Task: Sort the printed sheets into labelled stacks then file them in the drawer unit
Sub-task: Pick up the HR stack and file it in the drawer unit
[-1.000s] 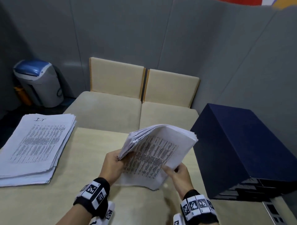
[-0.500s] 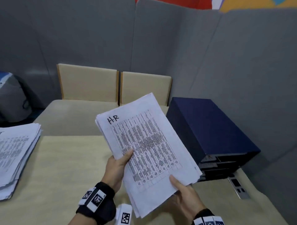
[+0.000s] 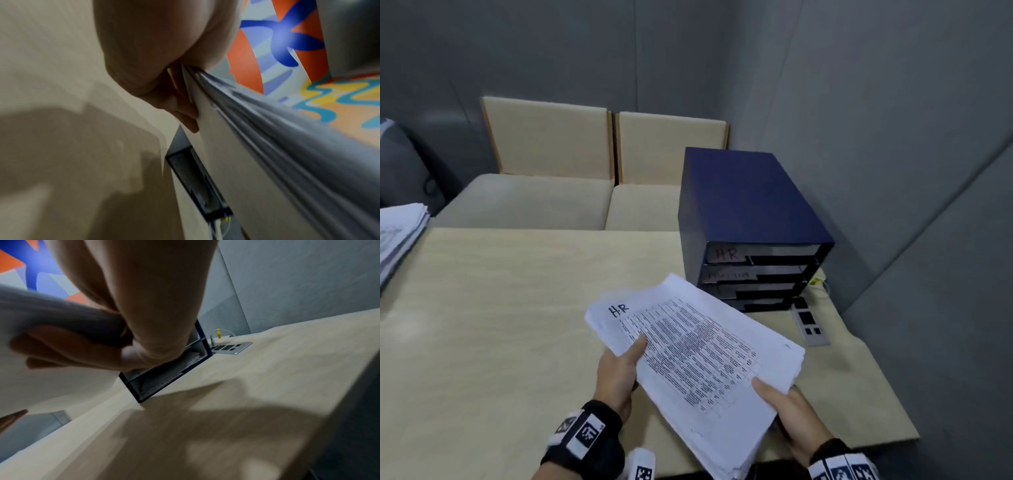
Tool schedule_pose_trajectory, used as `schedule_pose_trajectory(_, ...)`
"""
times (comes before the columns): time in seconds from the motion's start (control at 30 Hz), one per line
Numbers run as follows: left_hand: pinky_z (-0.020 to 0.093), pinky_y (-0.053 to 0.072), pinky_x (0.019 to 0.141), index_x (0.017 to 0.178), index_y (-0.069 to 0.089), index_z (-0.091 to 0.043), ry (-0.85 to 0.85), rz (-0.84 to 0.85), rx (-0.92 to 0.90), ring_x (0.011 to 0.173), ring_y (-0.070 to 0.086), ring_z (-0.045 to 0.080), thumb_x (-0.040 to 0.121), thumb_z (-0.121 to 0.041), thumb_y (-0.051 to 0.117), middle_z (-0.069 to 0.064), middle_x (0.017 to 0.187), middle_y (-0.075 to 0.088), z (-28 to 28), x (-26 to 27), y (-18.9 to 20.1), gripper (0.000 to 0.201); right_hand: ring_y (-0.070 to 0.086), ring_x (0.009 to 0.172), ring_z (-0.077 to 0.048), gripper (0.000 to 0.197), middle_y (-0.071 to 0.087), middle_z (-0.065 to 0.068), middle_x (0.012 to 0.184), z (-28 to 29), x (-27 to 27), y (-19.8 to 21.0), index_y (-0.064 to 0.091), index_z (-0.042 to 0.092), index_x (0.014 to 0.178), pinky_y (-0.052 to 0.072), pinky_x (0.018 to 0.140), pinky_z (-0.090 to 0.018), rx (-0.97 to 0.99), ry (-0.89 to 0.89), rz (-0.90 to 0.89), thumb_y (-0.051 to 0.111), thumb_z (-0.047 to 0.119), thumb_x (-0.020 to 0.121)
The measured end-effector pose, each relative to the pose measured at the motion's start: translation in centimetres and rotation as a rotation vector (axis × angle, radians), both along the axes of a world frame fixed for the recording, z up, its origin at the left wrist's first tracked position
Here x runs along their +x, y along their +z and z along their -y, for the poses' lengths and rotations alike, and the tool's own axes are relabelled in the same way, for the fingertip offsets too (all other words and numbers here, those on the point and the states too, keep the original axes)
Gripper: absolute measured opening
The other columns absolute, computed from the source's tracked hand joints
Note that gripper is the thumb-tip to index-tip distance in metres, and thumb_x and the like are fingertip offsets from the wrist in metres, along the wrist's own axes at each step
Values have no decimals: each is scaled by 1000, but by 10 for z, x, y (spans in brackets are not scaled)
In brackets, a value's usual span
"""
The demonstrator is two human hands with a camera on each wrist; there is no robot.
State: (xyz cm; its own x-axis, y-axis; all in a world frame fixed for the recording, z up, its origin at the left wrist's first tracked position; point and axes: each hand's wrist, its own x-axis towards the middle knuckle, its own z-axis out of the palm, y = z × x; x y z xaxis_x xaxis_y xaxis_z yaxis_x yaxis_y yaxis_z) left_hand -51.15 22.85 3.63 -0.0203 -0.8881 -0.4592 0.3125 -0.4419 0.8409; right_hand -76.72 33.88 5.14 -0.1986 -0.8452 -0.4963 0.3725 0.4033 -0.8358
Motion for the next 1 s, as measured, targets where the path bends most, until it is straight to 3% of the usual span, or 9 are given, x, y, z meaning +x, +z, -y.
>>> schedule_pose_trajectory(0.1, 50, 60, 79, 118, 66, -9, -50, 94, -7, 89, 75, 31, 94, -17, 66, 9, 102, 77, -26, -25, 2, 25, 70, 112, -35, 47, 73, -18, 120, -22, -29, 1, 63, 0, 130, 56, 95, -46, 36, -20, -16, 74, 8, 85)
schedule_pose_trajectory(0.23, 42, 61, 70, 113, 67, -8, -174, 122, 14, 85, 74, 31, 94, -11, 63, 11, 95, 77, -59, -58, 5, 19, 75, 98, -31, 32, 74, -21, 116, -52, -66, 15, 64, -2, 124, 63, 69, -33, 42, -110, 29, 59, -2, 92)
schedule_pose_trajectory(0.33, 34, 58, 62, 114, 66, -7, -246, 120, 34, 80, 73, 29, 95, -12, 61, 13, 94, 77, -70, -80, 10, 20, 73, 104, -32, 46, 74, -19, 118, -67, -83, 21, 62, -3, 128, 62, 81, -36, 49, -164, 19, 64, 4, 83)
schedule_pose_trajectory(0.47, 36, 57, 65, 112, 67, -7, -316, 120, -33, 74, 70, 25, 96, -13, 59, 14, 92, 77, -72, -104, 30, 19, 71, 107, -36, 45, 73, -19, 119, -81, -102, 35, 61, 0, 130, 57, 93, -46, 4, -229, 56, 61, 3, 85)
schedule_pose_trajectory(0.53, 32, 54, 62, 109, 68, -4, -361, 95, -77, 69, 67, 22, 97, -15, 59, 13, 88, 76, -72, -112, 48, 19, 70, 108, -38, 40, 74, -18, 118, -86, -110, 48, 62, 4, 128, 57, 94, -49, -34, -254, 68, 61, 4, 88)
schedule_pose_trajectory(0.6, 29, 52, 60, 108, 68, -3, -402, 81, -135, 64, 65, 19, 98, -16, 59, 8, 85, 76, -70, -121, 70, 19, 70, 109, -39, 47, 73, -20, 119, -87, -117, 63, 61, 0, 130, 59, 92, -50, -61, -295, 68, 66, 10, 84)
schedule_pose_trajectory(0.73, 28, 55, 58, 109, 68, -8, -382, 62, -228, 68, 69, 17, 97, -16, 59, 10, 93, 77, -54, -141, 108, 17, 75, 97, -33, 28, 74, -21, 114, -83, -130, 97, 65, -5, 121, 61, 79, -44, -112, -360, 40, 54, 8, 98)
schedule_pose_trajectory(0.87, 30, 55, 58, 108, 69, -5, -327, 19, -252, 73, 67, 20, 97, -19, 59, 16, 98, 76, -42, -159, 132, 20, 66, 118, -35, 35, 72, -18, 122, -73, -140, 120, 62, -3, 129, 55, 90, -49, -196, -423, 25, 56, 10, 97)
schedule_pose_trajectory(1.0, 33, 55, 64, 106, 70, -4, -276, -15, -204, 69, 64, 21, 95, -42, 63, 14, 93, 76, -42, -162, 139, 40, 66, 119, -29, 36, 73, -13, 123, -60, -136, 121, 62, 1, 130, 56, 93, -41, -255, -472, 35, 60, 10, 95)
